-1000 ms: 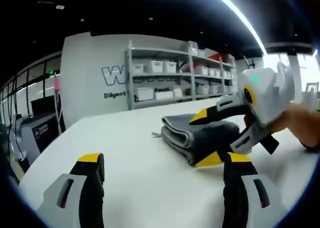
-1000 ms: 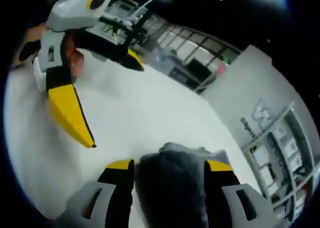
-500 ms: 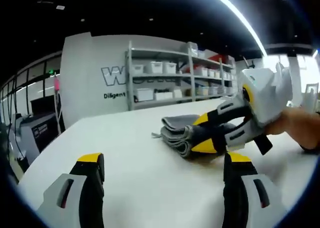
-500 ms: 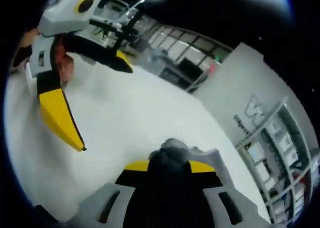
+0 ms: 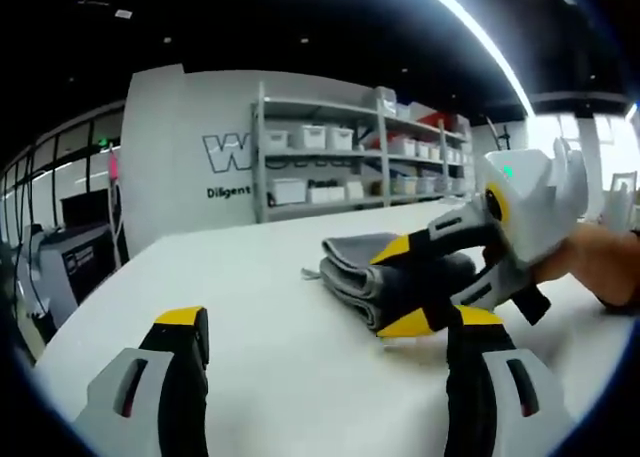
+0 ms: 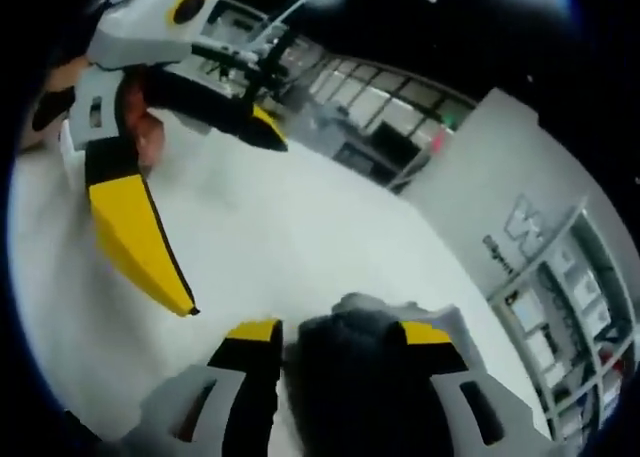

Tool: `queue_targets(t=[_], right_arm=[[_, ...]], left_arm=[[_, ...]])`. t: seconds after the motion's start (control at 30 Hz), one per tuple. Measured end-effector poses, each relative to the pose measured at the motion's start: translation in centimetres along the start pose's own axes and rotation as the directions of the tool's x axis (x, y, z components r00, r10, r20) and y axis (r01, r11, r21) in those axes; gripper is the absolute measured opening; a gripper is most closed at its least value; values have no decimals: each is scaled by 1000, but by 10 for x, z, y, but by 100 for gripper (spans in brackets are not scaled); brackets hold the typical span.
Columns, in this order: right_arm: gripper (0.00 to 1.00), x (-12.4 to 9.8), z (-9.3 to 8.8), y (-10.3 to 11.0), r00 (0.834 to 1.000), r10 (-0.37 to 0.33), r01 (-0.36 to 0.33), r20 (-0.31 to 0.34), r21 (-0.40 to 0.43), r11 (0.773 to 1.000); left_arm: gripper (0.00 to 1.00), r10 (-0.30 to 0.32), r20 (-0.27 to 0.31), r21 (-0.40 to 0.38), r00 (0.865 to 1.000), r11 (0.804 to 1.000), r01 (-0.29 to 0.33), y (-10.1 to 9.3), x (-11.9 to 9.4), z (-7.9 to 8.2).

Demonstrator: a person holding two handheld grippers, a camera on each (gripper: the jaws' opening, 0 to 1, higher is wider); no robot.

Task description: Open the folded towel by lifting each exposed corner and separating the folded layers until the towel lies flat within the target outline without major curled edges

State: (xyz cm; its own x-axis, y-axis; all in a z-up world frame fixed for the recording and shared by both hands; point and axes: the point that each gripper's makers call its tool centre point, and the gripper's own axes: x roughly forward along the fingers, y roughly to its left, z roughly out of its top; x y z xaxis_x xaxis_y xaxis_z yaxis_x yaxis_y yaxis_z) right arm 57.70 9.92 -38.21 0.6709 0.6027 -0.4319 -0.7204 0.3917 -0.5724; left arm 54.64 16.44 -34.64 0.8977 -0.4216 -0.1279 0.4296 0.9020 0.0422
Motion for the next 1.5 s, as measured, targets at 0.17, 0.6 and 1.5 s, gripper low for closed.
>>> queue_targets(t=[0.17, 0.6, 1.5], right_arm=[[49, -5, -8, -6, 999, -28, 27, -16, -29, 999], [28, -6, -7, -11, 999, -50, 50, 3, 24, 998], [18, -14, 12, -20, 996, -81, 81, 38, 3, 997]], left_arm=[[99, -4, -11, -2, 1000, 1000, 4, -2, 2, -4], [99, 4, -15, -10, 1000, 1000, -4, 2, 1, -3], [99, 2, -12, -12, 1000, 1000, -2, 0, 1, -4]])
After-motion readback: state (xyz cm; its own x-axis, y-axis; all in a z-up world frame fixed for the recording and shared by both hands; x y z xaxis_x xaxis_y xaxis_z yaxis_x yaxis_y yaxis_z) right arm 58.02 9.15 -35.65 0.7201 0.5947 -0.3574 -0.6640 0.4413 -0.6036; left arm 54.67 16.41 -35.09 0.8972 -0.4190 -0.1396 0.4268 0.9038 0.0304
